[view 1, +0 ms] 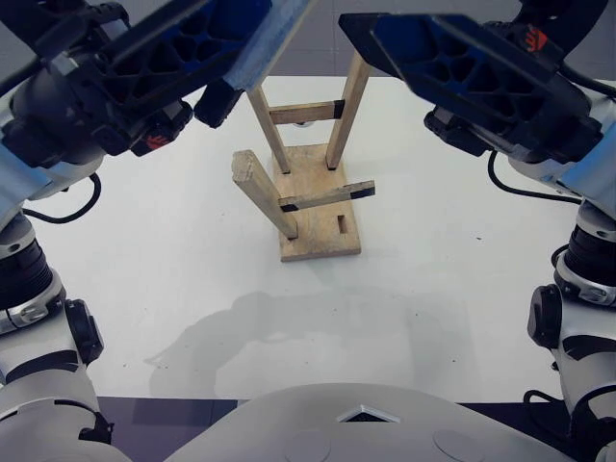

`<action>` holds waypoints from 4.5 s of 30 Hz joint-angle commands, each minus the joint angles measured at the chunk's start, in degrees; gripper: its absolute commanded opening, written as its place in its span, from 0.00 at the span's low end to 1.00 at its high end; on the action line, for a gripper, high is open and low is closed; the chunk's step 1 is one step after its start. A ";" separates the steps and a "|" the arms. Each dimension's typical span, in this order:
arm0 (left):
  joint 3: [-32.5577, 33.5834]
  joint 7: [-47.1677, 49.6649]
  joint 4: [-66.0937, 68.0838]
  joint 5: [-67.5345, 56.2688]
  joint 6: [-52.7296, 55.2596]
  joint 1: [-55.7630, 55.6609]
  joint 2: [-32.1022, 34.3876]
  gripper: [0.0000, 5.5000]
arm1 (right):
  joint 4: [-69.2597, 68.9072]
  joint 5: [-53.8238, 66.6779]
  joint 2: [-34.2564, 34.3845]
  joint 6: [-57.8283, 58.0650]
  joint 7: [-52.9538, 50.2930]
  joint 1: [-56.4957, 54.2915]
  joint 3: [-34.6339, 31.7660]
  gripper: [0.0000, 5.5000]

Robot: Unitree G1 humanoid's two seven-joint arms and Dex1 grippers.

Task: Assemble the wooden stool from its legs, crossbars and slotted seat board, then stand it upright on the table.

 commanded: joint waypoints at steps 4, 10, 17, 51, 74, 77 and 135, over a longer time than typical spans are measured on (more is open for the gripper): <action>-1.36 -6.70 -1.84 9.34 1.14 0.52 2.11 0.37 | 2.39 -0.64 1.89 -2.36 -3.05 -5.96 1.12 0.98; -1.70 -8.20 -1.11 11.84 1.13 -0.50 1.67 0.37 | 2.40 -1.85 2.74 -1.51 -2.58 -7.10 2.51 0.85; -1.32 -9.18 -2.03 11.16 1.40 0.42 1.86 0.37 | 1.65 -3.91 2.66 -0.68 -0.42 -6.54 3.01 0.63; 1.42 -7.93 13.00 42.57 -12.19 2.00 5.59 0.89 | 10.57 -26.63 -11.39 -0.18 12.30 -1.55 -8.91 0.37; -21.43 6.29 29.11 91.44 -32.01 14.79 -17.14 0.98 | 11.48 -74.61 -5.24 -29.40 44.50 20.81 14.95 0.37; -21.11 4.99 29.68 92.10 -31.90 14.43 -17.15 0.98 | 13.63 -77.04 -3.82 -32.31 45.97 21.27 16.14 0.37; -41.90 -3.95 -21.24 127.07 -32.60 0.22 -4.36 0.98 | 19.44 -90.97 -2.32 -37.44 41.43 26.02 25.90 0.37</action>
